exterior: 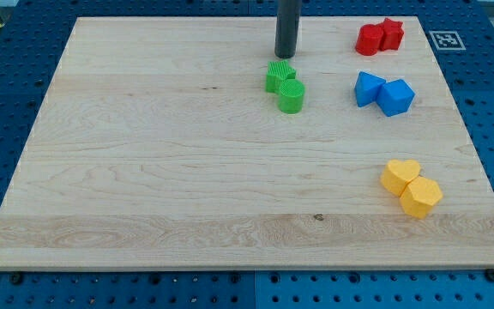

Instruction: Push the blue triangle to the left side of blue cube

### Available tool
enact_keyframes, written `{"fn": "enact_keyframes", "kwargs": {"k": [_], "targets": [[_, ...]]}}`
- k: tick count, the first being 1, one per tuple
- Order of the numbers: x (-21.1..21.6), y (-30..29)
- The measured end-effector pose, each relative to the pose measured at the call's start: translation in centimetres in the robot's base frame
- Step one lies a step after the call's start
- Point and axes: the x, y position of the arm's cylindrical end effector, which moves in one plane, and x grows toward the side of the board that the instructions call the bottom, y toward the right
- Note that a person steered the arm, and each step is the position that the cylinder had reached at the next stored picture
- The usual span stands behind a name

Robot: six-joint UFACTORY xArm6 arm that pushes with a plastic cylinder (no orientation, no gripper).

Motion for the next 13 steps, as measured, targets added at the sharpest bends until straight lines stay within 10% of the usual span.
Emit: {"fn": "enact_keyframes", "kwargs": {"k": [9, 13], "targets": [[5.7, 12.4], [5.1, 9.0]]}}
